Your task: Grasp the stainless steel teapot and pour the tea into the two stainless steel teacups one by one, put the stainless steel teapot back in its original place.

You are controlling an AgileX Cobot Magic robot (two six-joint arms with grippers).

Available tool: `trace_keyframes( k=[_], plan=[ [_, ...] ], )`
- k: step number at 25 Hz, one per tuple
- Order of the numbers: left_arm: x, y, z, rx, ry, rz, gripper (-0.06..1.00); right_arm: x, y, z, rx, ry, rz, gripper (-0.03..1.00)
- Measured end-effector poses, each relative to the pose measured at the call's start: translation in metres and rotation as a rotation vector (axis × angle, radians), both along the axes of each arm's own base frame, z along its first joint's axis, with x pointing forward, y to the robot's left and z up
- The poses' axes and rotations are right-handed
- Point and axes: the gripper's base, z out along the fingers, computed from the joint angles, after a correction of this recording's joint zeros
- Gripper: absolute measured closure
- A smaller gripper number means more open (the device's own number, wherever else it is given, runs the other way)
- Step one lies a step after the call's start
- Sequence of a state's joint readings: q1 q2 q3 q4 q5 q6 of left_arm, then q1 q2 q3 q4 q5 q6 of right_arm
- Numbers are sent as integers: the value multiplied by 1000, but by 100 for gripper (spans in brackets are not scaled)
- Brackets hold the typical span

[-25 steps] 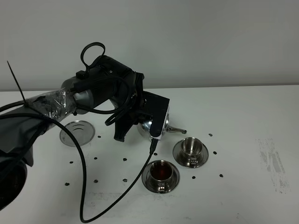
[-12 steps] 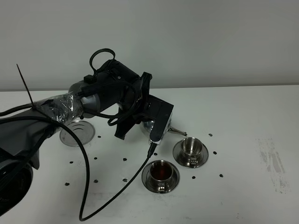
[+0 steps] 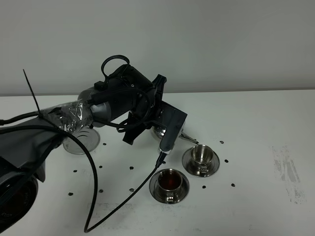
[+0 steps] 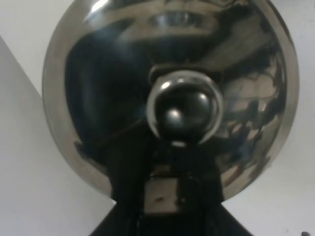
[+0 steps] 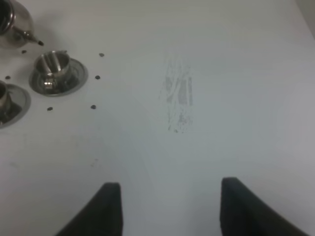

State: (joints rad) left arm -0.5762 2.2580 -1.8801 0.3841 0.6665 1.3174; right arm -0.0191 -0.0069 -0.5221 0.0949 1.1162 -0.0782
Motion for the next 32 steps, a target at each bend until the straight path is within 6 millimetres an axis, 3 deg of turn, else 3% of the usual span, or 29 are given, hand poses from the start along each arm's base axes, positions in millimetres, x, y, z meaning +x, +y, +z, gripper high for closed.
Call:
trace_keyframes(
  k=[32],
  plan=[
    [-5, -12, 4, 146, -82, -126, 72, 0, 0, 0, 0, 0, 0, 52]
  ],
)
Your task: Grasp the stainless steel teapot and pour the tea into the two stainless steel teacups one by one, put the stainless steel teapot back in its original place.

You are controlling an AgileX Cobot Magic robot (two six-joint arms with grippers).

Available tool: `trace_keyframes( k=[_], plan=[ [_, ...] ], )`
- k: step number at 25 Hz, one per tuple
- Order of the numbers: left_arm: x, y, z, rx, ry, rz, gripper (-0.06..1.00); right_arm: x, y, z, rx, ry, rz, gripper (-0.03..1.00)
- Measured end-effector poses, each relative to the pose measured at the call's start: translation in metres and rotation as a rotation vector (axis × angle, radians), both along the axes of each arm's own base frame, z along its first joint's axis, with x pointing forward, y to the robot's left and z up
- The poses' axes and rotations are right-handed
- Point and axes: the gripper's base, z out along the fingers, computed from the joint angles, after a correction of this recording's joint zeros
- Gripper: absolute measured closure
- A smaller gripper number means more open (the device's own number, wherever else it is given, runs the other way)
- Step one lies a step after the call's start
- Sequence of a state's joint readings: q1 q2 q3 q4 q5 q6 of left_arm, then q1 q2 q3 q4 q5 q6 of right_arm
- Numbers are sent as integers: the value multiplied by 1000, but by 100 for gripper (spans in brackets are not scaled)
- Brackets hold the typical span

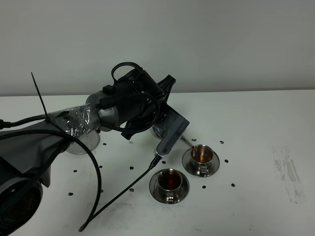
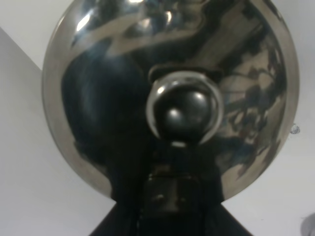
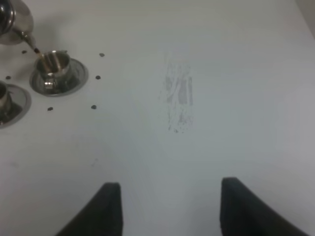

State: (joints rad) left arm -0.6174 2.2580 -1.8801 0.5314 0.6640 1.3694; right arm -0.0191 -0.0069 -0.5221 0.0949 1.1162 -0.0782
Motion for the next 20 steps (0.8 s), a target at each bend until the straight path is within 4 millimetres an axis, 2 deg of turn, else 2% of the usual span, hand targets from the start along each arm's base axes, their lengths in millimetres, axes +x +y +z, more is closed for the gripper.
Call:
trace_keyframes(
  k=[20],
  plan=[
    [4, -4, 4, -3, -63, -47, 72, 0, 0, 0, 0, 0, 0, 52]
  ],
)
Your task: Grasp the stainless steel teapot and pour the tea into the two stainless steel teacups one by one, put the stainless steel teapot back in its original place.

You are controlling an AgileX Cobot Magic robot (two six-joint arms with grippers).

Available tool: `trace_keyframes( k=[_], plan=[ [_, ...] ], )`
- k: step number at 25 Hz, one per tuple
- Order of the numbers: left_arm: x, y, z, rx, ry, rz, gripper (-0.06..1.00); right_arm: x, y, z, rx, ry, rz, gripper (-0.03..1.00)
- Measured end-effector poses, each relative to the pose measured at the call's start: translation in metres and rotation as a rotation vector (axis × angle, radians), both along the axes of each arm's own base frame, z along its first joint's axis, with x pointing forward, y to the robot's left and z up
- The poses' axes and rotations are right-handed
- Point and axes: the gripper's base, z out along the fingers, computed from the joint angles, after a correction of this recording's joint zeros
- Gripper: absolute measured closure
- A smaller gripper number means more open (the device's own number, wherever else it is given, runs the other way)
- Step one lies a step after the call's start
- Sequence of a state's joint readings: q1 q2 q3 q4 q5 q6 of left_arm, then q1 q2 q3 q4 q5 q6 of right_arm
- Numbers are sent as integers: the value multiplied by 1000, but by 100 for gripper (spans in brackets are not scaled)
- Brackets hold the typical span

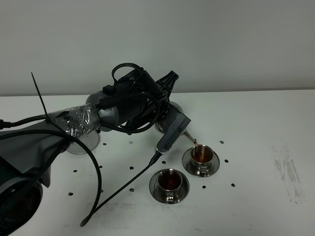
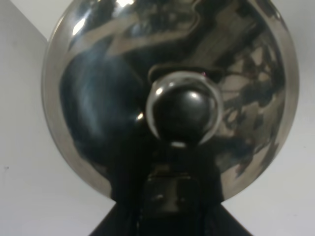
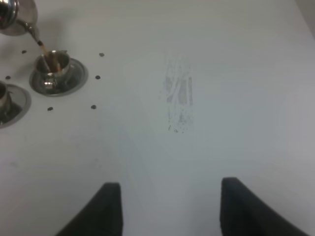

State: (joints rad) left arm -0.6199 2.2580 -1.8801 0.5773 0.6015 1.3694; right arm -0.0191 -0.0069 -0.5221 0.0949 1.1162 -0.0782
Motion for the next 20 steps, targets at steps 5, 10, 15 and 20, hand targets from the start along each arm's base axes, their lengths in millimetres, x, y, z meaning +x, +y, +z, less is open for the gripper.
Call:
trace_keyframes(
  k=[5, 10, 15, 20],
  plan=[
    [-1, -4, 1, -8, -9, -15, 72, 0, 0, 0, 0, 0, 0, 52],
    [-1, -4, 1, -5, -12, -17, 72, 0, 0, 0, 0, 0, 0, 52],
    [-1, -4, 1, 20, -22, -46, 72, 0, 0, 0, 0, 0, 0, 52],
    [0, -4, 2, 30, -34, -63, 72, 0, 0, 0, 0, 0, 0, 52]
  ],
)
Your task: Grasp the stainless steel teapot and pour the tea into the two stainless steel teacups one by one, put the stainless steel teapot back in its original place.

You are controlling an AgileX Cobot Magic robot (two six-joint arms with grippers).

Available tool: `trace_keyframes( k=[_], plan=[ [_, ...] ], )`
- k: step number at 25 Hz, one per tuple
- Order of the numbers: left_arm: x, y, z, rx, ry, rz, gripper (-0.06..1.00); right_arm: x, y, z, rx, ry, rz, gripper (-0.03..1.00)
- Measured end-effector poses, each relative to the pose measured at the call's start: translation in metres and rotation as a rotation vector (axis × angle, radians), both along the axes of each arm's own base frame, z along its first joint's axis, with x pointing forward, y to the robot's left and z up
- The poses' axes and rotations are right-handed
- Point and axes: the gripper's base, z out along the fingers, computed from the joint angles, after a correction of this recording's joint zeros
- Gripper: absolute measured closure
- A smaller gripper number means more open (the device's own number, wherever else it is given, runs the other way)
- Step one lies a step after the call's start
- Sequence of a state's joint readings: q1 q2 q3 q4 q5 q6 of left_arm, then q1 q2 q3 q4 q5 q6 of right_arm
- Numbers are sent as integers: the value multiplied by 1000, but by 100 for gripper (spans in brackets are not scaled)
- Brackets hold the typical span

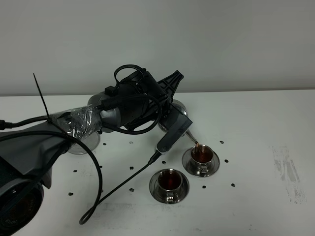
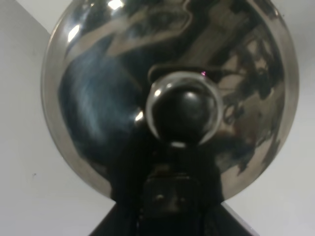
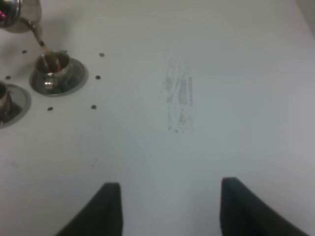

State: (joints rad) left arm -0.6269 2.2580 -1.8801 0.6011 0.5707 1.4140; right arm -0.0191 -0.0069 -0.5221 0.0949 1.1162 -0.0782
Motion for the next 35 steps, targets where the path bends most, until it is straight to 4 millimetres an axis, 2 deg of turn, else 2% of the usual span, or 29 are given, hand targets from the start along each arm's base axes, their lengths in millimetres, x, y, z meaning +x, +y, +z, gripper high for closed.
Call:
trace_keyframes(
  k=[35],
  plan=[
    [2, -2, 2, 5, -36, -37, 72, 0, 0, 0, 0, 0, 0, 52]
  ],
)
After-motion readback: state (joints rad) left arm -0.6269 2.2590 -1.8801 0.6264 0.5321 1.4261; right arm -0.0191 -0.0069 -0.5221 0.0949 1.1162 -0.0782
